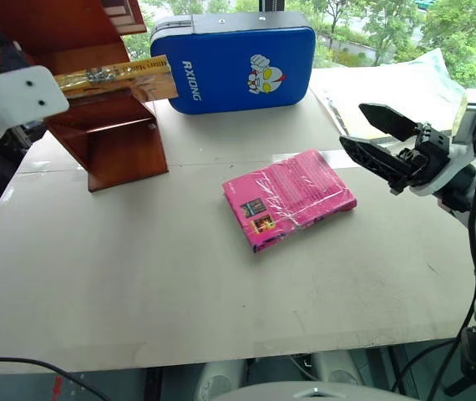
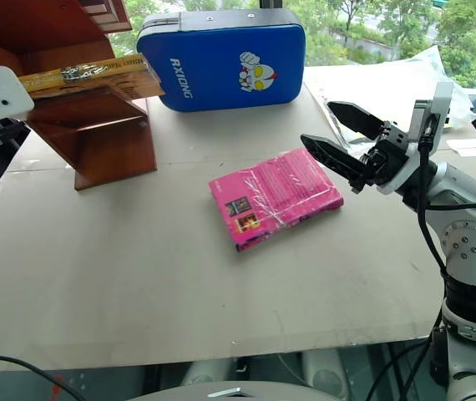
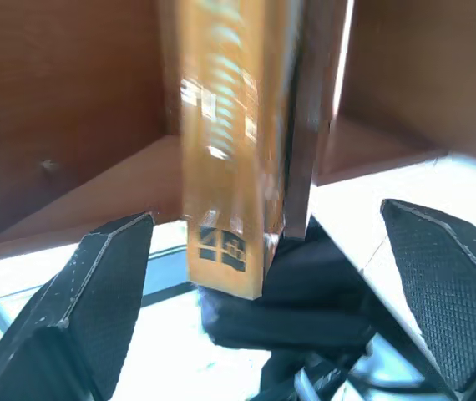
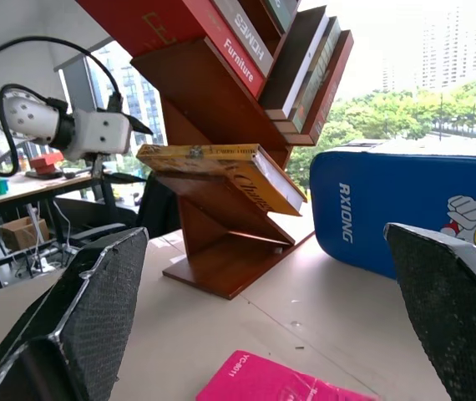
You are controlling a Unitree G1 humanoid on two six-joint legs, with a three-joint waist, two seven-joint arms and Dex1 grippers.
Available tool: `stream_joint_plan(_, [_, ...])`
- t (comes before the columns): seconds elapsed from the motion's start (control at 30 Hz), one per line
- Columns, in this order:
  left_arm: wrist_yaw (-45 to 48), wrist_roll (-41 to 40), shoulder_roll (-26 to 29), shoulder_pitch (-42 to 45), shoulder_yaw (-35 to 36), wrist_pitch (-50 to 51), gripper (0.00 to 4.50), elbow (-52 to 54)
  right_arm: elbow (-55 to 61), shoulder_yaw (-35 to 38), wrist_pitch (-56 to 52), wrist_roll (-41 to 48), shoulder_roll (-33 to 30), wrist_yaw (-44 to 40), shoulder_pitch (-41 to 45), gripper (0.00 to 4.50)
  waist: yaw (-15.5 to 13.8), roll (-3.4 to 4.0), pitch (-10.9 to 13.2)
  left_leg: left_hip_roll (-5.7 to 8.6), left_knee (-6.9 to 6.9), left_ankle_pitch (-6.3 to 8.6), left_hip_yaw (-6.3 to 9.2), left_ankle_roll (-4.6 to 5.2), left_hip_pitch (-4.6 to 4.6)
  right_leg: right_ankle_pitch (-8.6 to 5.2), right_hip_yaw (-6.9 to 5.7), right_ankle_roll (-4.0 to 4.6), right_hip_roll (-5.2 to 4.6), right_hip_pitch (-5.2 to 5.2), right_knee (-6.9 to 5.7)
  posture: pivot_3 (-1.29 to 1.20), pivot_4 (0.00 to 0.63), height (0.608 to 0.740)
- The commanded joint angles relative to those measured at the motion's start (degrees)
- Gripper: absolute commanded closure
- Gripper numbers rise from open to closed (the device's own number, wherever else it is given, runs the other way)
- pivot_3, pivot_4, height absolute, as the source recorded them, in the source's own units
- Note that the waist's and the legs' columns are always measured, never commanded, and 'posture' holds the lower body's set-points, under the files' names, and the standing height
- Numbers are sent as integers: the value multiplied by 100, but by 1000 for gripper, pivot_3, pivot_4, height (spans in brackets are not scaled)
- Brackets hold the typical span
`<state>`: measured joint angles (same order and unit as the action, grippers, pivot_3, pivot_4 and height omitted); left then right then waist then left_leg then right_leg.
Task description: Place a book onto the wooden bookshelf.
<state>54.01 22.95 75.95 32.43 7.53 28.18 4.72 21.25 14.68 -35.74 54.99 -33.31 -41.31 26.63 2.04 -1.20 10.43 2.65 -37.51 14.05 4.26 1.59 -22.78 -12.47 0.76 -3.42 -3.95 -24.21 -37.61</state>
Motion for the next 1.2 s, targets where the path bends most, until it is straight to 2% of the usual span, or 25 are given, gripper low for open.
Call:
stream_joint_plan(0.03, [115,-391,-146,79,527,705,29,506,120,283,87,61,-179,-73,-52,0,4,0,0,0,0,0,1,0,0,0,-1,0,1,0,0,0,150,740])
stream_joint_plan(0.1, [86,-883,-706,278,652,1287,29,807,127,303,89,80,-230,-83,-63,0,-1,3,-1,-1,0,0,-1,0,2,0,1,0,1,0,-4,0,150,740])
stream_joint_plan(0.27, [-184,-2244,-2660,1151,725,3136,29,1621,212,362,-18,142,-371,-116,-189,0,-76,-3,1,-1,-56,0,19,-1,-6,0,-19,-1,5,20,-19,0,150,740])
stream_joint_plan(0.37, [-186,-3146,-3583,1179,1035,3950,29,2276,417,439,-45,-52,-682,-384,-888,0,-108,-13,5,0,-79,1,19,0,-11,1,-17,-2,4,32,-16,0,150,740])
stream_joint_plan(0.5, [-450,-3747,-4406,-124,1253,3907,29,3104,611,588,416,-676,-801,-615,-2389,0,-100,4,-6,-1,-70,2,5,-2,0,-3,-1,-11,-2,36,-2,0,150,740])
stream_joint_plan(0.57, [-706,-3447,-4340,-1189,920,3211,29,3236,597,701,689,-875,-653,-716,-3099,0,-89,10,-8,-1,-58,3,-3,-3,6,-5,16,-14,-4,28,-6,0,150,740])
stream_joint_plan(0.7, [-1128,-4045,-5553,-2813,1429,2581,29,3596,203,587,1461,-1795,-428,-667,-3937,0,-128,10,-8,-7,-57,4,-1,-3,19,-4,34,-10,-10,32,-3,0,150,740])
stream_joint_plan(0.77, [-1143,-3910,-5737,-3677,1323,1706,29,3579,-108,438,2015,-2314,-350,-774,-4193,0,-154,4,-11,-8,-76,4,2,-2,15,1,29,-7,-16,40,2,0,150,740])
stream_joint_plan(0.9, [-1523,-3603,-5851,-4572,1198,792,29,3307,-635,324,2983,-2859,-209,-1049,-4489,0,-208,4,-21,-16,-80,15,4,-18,47,-18,32,-2,-25,82,13,0,150,740])
stream_joint_plan(1.2, [-1760,-3690,-5809,-5464,743,43,29,3328,-1296,354,3756,-2994,-129,-1312,-4633,0,-245,19,-31,-36,-71,9,1,0,38,-20,18,-1,-15,89,53,0,150,740])
